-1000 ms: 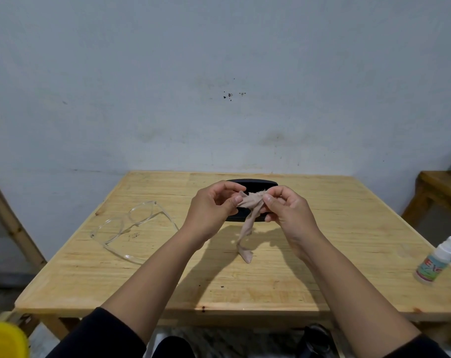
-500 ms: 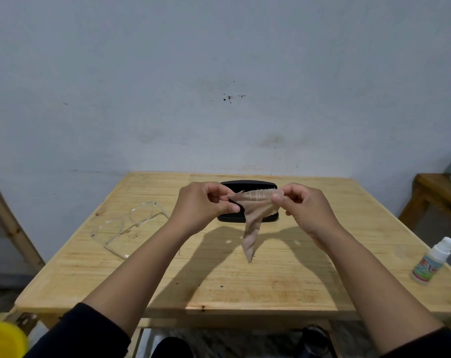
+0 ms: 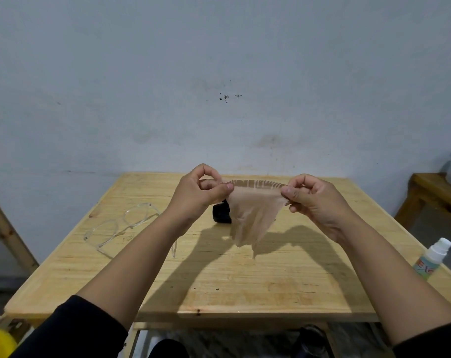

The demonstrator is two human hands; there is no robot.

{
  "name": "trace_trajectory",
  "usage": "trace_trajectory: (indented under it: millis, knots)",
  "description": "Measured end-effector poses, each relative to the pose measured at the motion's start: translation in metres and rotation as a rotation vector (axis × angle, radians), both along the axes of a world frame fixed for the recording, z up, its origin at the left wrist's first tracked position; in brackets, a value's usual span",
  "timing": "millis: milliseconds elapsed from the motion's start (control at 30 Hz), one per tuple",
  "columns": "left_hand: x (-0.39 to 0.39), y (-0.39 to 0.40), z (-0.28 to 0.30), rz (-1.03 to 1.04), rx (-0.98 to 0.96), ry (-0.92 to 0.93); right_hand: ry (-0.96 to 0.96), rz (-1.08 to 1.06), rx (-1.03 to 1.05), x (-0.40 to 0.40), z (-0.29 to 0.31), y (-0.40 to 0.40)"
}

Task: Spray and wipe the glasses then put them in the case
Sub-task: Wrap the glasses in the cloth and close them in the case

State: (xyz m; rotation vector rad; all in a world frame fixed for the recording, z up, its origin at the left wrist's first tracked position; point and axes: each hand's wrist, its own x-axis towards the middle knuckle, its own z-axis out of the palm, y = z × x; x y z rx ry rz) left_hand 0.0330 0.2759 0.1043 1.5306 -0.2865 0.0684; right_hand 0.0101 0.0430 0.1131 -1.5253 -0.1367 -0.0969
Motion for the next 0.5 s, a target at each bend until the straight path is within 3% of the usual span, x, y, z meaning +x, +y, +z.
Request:
trace_trajectory:
  millis: [133, 333, 500]
  knots:
    - [0.004, 0.006, -0.001, -0.012, 0.109, -0.033, -0.018, -0.011, -0.021, 0.004, -0.002, -0.007]
    - [0.016, 0.008, -0.001, 0.158, 0.265, -0.104, -0.001, -0.174, -0.135, 0.017, -0.004, -0.013]
    - [0.016, -0.002, 0.021, 0.273, 0.299, -0.271, -0.155, -0.298, -0.133, 0.019, 0.019, -0.013]
